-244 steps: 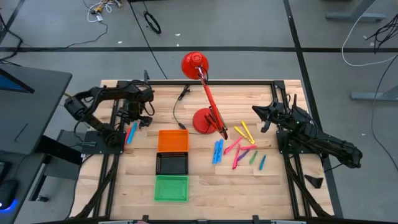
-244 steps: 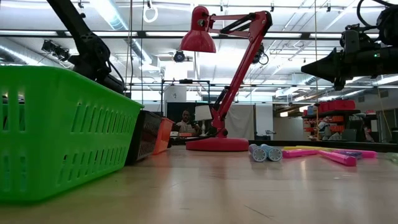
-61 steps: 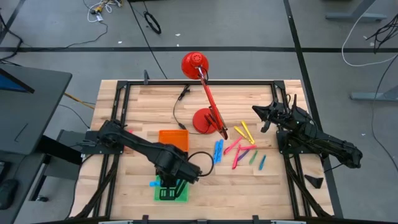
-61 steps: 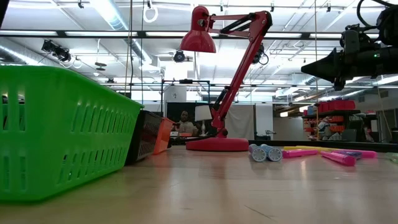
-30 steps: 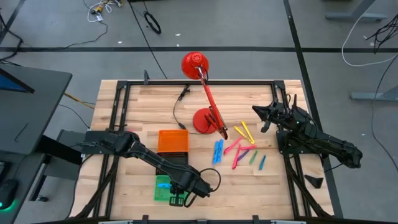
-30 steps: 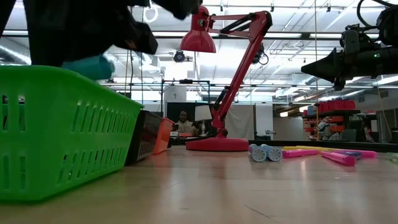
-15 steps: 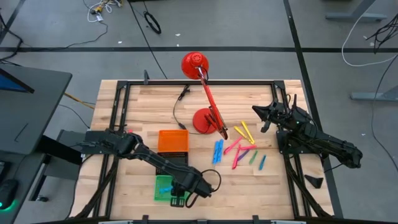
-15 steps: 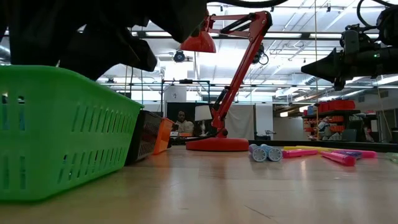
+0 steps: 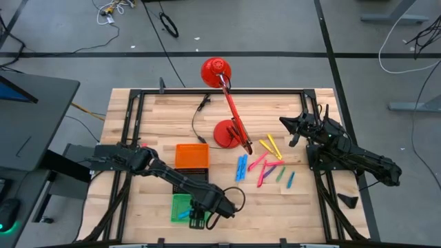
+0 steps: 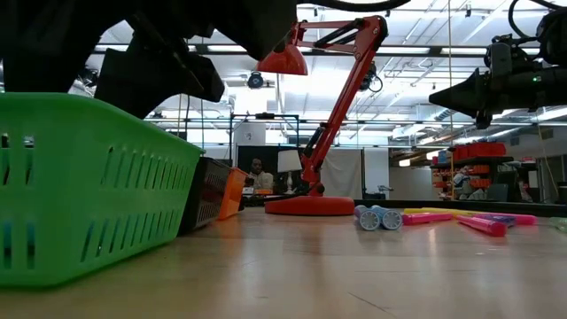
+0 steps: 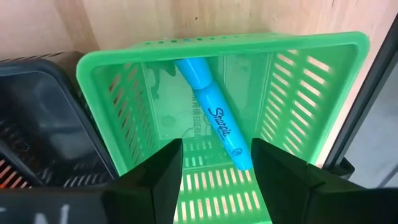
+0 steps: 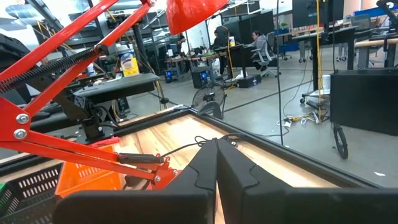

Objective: Pick & Place Markers
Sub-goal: Put the pink highlighter into the green bin

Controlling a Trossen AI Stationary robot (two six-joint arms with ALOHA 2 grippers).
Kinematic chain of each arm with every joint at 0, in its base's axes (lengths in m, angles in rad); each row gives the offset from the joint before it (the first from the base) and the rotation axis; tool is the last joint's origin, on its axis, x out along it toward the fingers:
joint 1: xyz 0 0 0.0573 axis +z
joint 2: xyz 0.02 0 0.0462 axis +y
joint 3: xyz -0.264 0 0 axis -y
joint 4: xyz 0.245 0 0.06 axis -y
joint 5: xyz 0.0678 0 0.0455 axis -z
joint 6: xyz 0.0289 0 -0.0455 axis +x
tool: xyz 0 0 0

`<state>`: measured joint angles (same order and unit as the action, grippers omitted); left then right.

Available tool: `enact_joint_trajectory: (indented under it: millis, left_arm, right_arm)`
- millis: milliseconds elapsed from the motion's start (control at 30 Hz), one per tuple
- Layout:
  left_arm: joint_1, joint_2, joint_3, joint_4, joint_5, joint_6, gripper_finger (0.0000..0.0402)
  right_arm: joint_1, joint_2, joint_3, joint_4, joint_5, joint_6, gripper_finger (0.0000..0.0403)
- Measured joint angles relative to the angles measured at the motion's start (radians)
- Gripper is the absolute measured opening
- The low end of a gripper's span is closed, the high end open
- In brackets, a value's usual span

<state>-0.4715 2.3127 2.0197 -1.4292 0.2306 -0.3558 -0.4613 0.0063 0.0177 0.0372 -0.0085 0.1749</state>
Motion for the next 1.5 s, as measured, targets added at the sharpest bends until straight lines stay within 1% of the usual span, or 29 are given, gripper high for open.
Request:
enact_joint_trajectory:
  millis: [167,300,633,967,1167,1333,1500]
  left_arm:
    - [0.004,-0.007,0.0,-0.001,0.002,-0.003,0.0198]
    - [0.004,-0.044,0.0,-0.018,0.002,-0.011,0.0199]
    - [0.027,-0.149,0.001,-0.083,-0.053,-0.118,0.0199]
    - [0.069,-0.247,0.002,-0.109,-0.151,-0.304,0.0199]
    - [0.081,-0.301,0.002,-0.122,-0.198,-0.44,0.0199]
    - [0.082,-0.314,0.002,-0.143,-0.236,-0.572,0.0199]
    - [0.082,-0.314,0.002,-0.143,-0.238,-0.684,0.0199]
  right_arm:
    - [0.0,0.0,0.0,0.0,0.0,0.0,0.001]
    - [0.0,0.0,0.0,0.0,0.0,0.0,0.001]
    - [0.0,0.0,0.0,0.0,0.0,0.0,0.001]
    - [0.0,0.0,0.0,0.0,0.0,0.0,0.001]
    - [0.0,0.0,0.0,0.0,0.0,0.0,0.001]
    - [0.0,0.0,0.0,0.0,0.0,0.0,0.001]
    - [0.0,0.0,0.0,0.0,0.0,0.0,0.001]
